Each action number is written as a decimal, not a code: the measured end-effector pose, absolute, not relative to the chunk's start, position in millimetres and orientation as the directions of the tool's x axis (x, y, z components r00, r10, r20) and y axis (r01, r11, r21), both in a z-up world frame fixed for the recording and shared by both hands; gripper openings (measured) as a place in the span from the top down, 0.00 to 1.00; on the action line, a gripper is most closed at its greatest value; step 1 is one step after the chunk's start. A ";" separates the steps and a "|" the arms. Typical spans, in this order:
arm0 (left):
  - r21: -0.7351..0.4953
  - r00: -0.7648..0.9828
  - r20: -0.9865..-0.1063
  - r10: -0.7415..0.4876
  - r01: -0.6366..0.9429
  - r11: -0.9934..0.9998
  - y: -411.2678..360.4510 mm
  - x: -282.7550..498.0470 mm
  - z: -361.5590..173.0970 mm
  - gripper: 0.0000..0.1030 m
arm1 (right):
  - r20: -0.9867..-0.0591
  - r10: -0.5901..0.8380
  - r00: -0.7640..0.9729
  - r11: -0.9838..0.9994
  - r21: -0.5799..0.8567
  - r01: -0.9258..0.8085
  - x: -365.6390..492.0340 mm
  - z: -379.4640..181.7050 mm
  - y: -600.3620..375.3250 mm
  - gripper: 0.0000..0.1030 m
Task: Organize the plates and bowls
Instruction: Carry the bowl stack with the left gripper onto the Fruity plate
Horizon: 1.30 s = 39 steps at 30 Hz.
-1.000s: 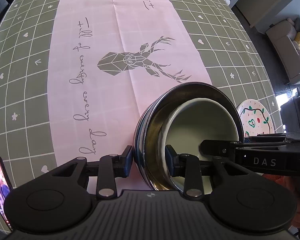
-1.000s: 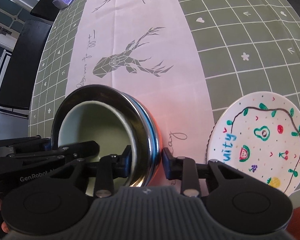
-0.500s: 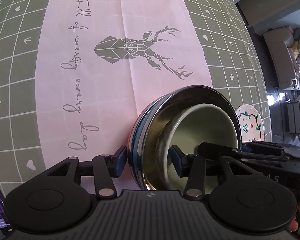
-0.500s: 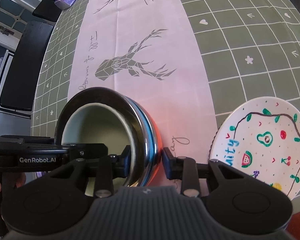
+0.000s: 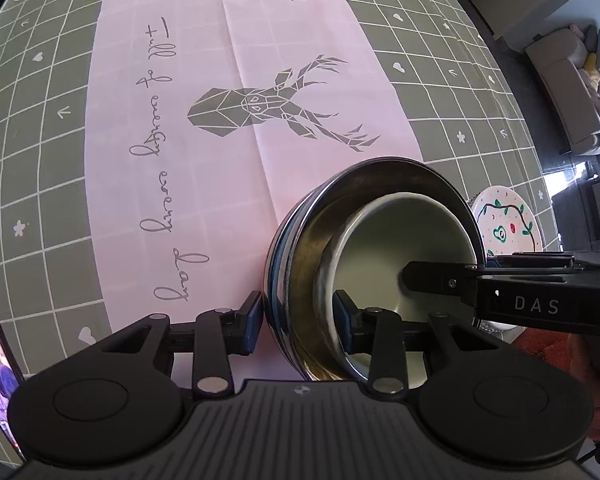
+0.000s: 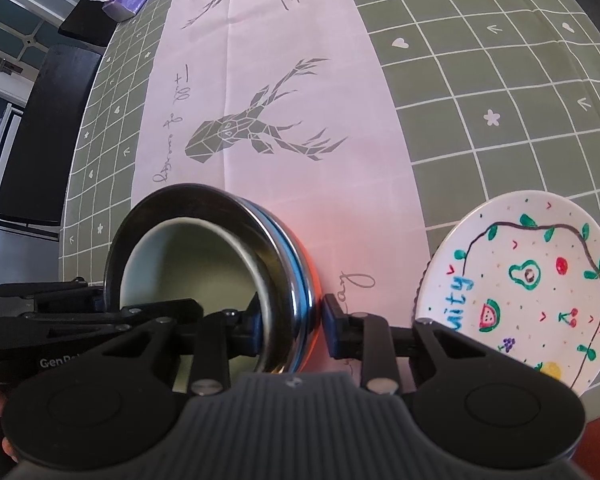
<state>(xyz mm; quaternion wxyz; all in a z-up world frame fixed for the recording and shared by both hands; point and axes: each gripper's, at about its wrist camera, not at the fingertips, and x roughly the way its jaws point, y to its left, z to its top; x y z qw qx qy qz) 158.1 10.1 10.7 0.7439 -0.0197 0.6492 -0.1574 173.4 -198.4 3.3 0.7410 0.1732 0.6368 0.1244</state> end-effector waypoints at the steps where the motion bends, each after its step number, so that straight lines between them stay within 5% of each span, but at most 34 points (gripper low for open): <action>1: -0.233 0.105 -0.960 -0.259 0.206 0.950 9.8 158.4 10.9 0.59 | -0.901 0.405 0.157 0.909 0.415 0.037 173.5 3.4 -198.7 0.74; 17: -0.220 0.122 -0.961 -0.250 0.215 0.951 -6.4 163.0 31.8 0.59 | -0.898 0.400 0.183 0.910 0.412 0.032 174.9 23.3 -211.5 0.76; 39: -0.265 0.072 -0.947 -0.314 0.378 0.887 -137.9 162.4 40.3 0.59 | -0.916 0.296 0.270 0.921 0.349 0.175 143.4 50.3 -333.0 0.76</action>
